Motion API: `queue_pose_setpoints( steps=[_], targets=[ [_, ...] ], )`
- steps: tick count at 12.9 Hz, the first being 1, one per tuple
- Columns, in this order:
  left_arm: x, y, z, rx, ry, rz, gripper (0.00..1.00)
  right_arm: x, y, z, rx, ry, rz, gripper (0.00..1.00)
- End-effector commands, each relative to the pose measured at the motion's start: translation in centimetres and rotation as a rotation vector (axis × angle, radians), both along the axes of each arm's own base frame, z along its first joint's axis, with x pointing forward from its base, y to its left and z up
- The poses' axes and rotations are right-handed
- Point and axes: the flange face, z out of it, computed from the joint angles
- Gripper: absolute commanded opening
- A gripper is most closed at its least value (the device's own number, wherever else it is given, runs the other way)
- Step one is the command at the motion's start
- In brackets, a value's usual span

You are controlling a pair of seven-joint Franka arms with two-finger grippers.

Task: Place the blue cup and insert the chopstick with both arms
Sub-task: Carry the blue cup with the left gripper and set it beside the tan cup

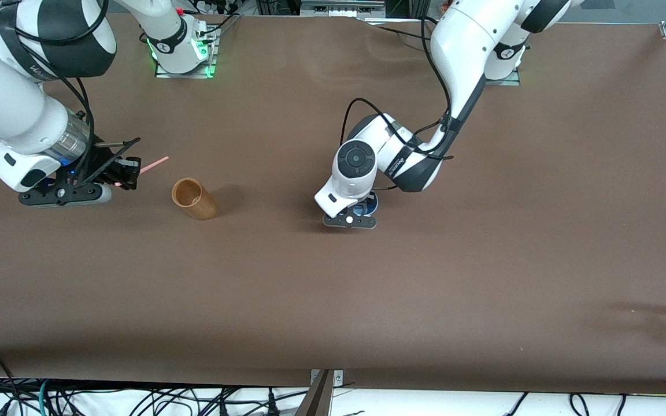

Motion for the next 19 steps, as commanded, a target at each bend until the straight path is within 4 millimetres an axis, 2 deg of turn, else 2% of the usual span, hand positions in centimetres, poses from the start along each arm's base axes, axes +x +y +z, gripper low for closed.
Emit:
queue_pose_setpoints(
  steps=[1, 2, 3, 4, 6, 9, 11, 13, 14, 15, 18, 19],
  targets=[
    [1.0, -0.3, -0.6, -0.015, -0.018, -0.005, 0.19, 0.1, 0.4, 0.5, 0.009, -0.001, -0.017, 0.04],
    [1.1, -0.3, -0.5, -0.016, -0.019, -0.004, 0.43, 0.0, 0.4, 0.6, 0.008, 0.006, -0.026, 0.04],
    [1.1, -0.3, -0.3, -0.017, -0.019, -0.002, 0.76, -0.1, 0.4, 0.6, 0.006, 0.008, -0.029, 0.04],
    [1.1, -0.4, -0.2, -0.018, -0.02, -0.002, 1.0, -0.2, 0.4, 0.7, 0.006, 0.01, -0.03, 0.04],
    [1.4, -0.2, 0.4, -0.027, -0.022, 0.01, 1.0, -0.3, 0.7, 0.8, 0.007, 0.011, -0.039, 0.04],
    [1.7, 0.4, 2.4, -0.029, -0.008, 0.016, 1.0, -0.4, 1.7, 1.3, 0.015, 0.0, -0.095, 0.04],
    [2.4, 1.1, 5.8, -0.016, 0.008, 0.009, 1.0, -0.4, 3.2, 2.1, 0.022, -0.021, -0.101, 0.04],
    [3.3, 2.9, 10.0, -0.032, 0.047, -0.013, 1.0, -0.6, 4.9, 2.2, 0.026, -0.031, -0.14, 0.04],
    [4.2, 4.7, 12.7, -0.05, 0.045, -0.006, 1.0, -0.6, 6.2, 1.6, 0.026, -0.033, -0.15, 0.04],
    [5.4, 7.4, 15.3, -0.053, 0.029, 0.02, 1.0, -0.5, 7.7, 1.3, 0.033, -0.049, -0.166, 0.04],
    [6.8, 14.1, 23.2, -0.061, -0.035, -0.054, 1.0, -0.2, 12.9, -0.5, 0.07, -0.11, -0.219, 0.04],
    [7.5, 17.5, 25.4, -0.063, -0.044, -0.062, 1.0, -0.2, 14.9, -1.1, 0.085, -0.129, -0.23, 0.04]
  ],
)
